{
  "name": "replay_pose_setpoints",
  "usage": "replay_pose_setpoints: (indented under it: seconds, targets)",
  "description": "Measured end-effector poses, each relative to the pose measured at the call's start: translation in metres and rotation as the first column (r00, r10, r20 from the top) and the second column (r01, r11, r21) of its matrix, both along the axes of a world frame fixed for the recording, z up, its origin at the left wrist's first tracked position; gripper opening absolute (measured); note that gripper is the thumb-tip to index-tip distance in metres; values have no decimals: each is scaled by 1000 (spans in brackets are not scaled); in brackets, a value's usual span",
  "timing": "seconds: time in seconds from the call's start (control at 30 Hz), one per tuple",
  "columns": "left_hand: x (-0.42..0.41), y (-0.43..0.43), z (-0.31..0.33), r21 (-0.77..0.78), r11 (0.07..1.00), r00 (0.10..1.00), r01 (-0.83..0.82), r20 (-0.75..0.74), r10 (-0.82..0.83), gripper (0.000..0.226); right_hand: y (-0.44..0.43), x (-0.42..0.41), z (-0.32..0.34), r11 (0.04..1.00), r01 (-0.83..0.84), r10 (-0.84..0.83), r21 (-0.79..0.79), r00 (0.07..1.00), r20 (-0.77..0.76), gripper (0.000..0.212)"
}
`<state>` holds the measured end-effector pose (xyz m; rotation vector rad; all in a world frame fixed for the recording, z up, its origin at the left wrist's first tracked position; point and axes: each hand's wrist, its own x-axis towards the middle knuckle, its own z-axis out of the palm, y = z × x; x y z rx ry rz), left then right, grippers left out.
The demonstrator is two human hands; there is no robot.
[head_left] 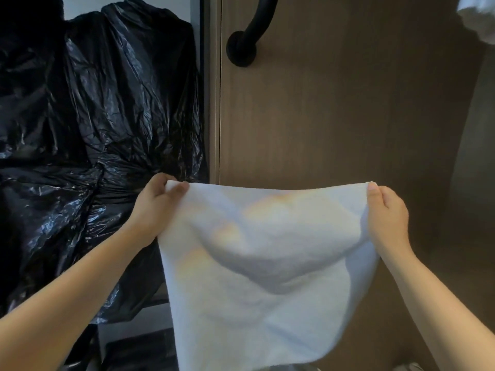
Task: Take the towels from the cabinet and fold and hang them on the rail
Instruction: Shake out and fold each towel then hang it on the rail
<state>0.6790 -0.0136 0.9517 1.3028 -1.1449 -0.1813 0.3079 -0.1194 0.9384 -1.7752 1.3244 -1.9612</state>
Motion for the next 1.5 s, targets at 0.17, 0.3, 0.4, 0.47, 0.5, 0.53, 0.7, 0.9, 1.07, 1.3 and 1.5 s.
replay_pose_setpoints:
  seconds: [0.17, 0.3, 0.4, 0.47, 0.5, 0.53, 0.7, 0.9, 1.07, 1.3, 1.5]
  targets:
    - [-3, -7, 4, 71, 996, 997, 49, -63, -45, 13, 0, -2, -5, 996, 8, -10, 91, 1000, 26, 48]
    - [-6, -13, -26, 196, 971, 981, -139, 165, 107, 14, -10, -4, -29, 987, 42, -33, 154, 998, -56, 44]
    - [-9, -7, -68, 232, 953, 954, -194, 270, 128, 15, -13, -6, -70, 962, 46, -2, 270, 987, -160, 39]
    - [-11, -2, -99, 295, 939, 966, -176, 237, 107, 14, -13, -9, -103, 934, 39, 29, 354, 982, -185, 39]
    - [-12, 0, -113, 326, 930, 970, -168, 224, 97, 13, -12, -11, -119, 920, 42, 36, 389, 981, -190, 40]
    - [-15, 0, -125, 352, 923, 973, -158, 212, 86, 13, -12, -13, -133, 905, 50, 38, 422, 980, -198, 41]
    - [-26, 0, -156, 395, 910, 990, -128, 108, 92, 14, -2, -16, -174, 853, 54, 50, 520, 982, -183, 39]
    - [-33, 6, -156, 397, 911, 993, -114, 54, 101, 14, 17, -7, -165, 895, -8, 60, 446, 993, -102, 36]
    - [-49, 20, -155, 415, 904, 986, -101, -82, 148, 19, 39, 1, -158, 945, -69, 86, 319, 995, -41, 39]
    - [-76, 46, -157, 354, 929, 906, 111, -420, 52, 20, 79, 20, -155, 948, -216, 212, 233, 976, 43, 29]
    - [-107, 64, -172, 284, 936, 830, 207, -558, -14, 13, 113, 54, -161, 887, -376, 355, 269, 926, 124, 19]
